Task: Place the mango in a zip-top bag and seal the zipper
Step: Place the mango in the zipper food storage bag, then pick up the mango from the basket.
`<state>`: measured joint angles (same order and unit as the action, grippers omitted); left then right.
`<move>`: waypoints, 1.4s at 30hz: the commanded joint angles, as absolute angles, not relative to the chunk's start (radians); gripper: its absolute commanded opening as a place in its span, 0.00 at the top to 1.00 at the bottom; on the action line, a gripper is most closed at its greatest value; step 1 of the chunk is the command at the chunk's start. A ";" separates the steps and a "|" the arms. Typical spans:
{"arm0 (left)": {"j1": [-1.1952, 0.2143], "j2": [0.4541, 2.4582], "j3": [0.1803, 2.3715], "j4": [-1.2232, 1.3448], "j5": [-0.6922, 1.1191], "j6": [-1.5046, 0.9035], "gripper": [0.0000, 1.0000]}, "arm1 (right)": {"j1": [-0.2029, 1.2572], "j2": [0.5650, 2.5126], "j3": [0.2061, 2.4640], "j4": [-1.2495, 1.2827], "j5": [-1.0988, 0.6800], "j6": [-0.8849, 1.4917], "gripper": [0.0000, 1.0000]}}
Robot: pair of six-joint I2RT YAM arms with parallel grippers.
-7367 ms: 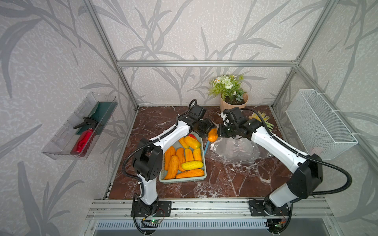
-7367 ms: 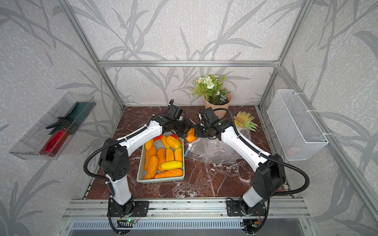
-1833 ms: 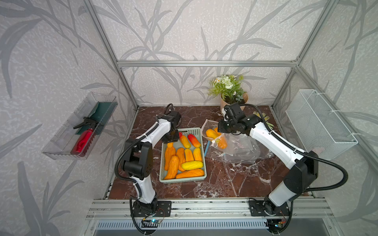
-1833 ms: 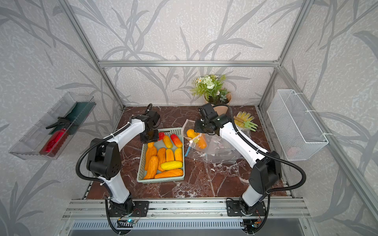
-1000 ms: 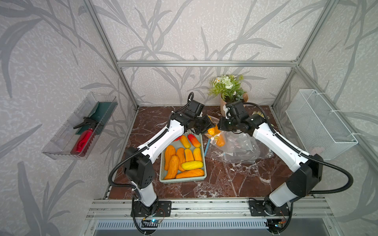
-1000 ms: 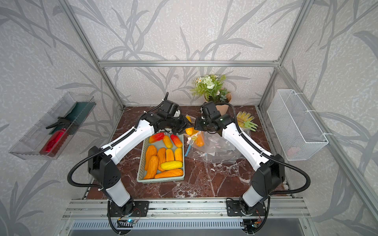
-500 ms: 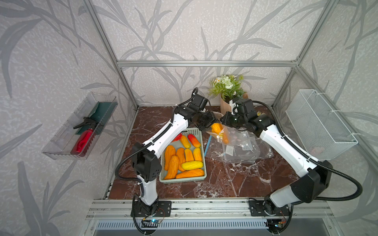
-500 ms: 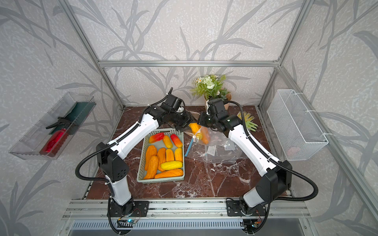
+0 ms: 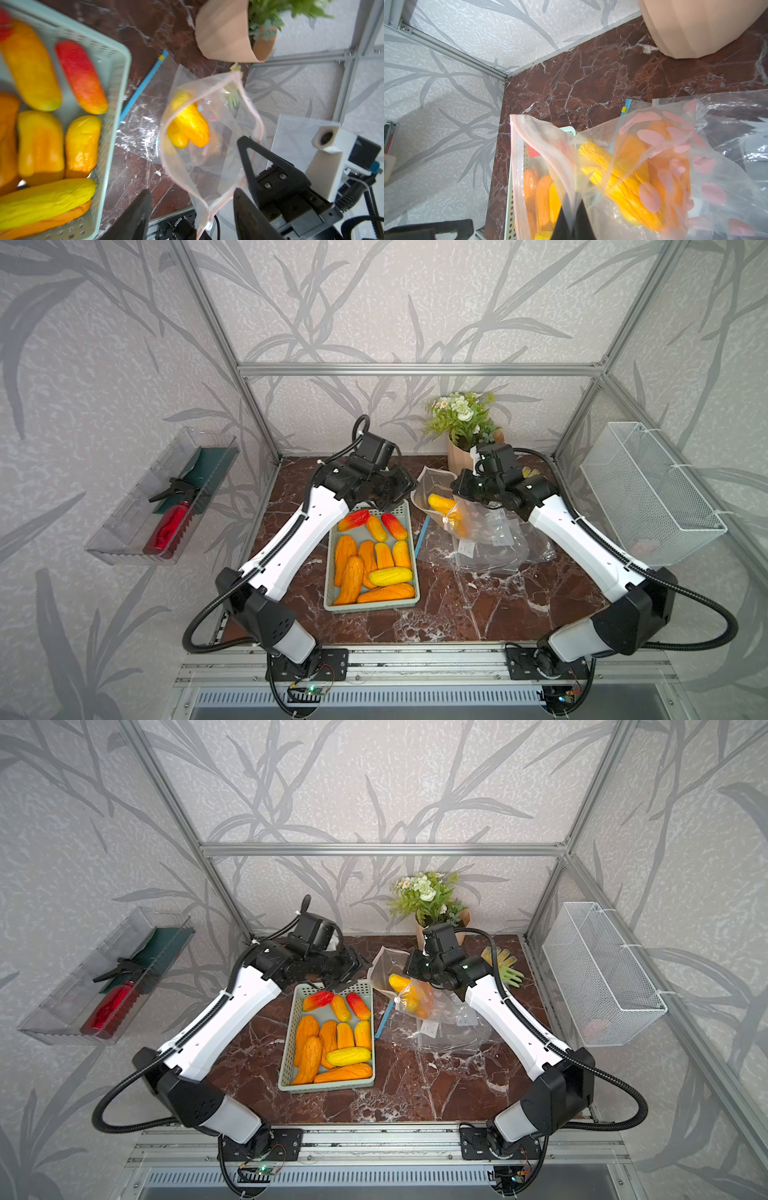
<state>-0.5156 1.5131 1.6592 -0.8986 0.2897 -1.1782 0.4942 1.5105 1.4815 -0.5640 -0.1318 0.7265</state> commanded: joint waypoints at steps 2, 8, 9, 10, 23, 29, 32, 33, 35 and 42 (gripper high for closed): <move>-0.449 1.391 1.336 -0.895 0.267 -1.459 0.39 | 0.491 1.491 1.468 -0.584 -0.103 0.737 1.00; -0.572 1.293 1.092 -0.765 0.205 -1.908 0.39 | 0.491 1.503 1.466 -0.580 -0.112 0.729 1.00; -0.594 1.287 1.079 -0.765 0.180 -1.961 0.39 | 0.492 1.503 1.466 -0.578 -0.112 0.729 1.00; -0.607 1.286 1.076 -0.774 0.166 -1.997 0.39 | 0.492 1.503 1.465 -0.577 -0.113 0.729 1.00; -0.670 1.402 1.033 -0.798 0.187 -2.209 0.32 | 0.492 1.499 1.451 -0.566 -0.120 0.730 1.00; -0.673 1.483 1.040 -0.780 0.196 -2.191 0.32 | 0.492 1.500 1.451 -0.567 -0.123 0.728 1.00; -0.674 1.500 1.032 -0.789 0.201 -2.184 0.35 | 0.492 1.500 1.451 -0.565 -0.121 0.727 1.00; -0.673 1.504 1.032 -0.799 0.201 -2.179 0.36 | 0.492 1.500 1.451 -0.566 -0.121 0.727 1.00; -0.673 1.515 1.034 -0.816 0.208 -2.166 0.37 | 0.491 1.501 1.450 -0.565 -0.121 0.727 1.00; -0.684 1.516 1.052 -0.873 0.233 -2.133 0.35 | 0.491 1.502 1.445 -0.562 -0.123 0.729 1.00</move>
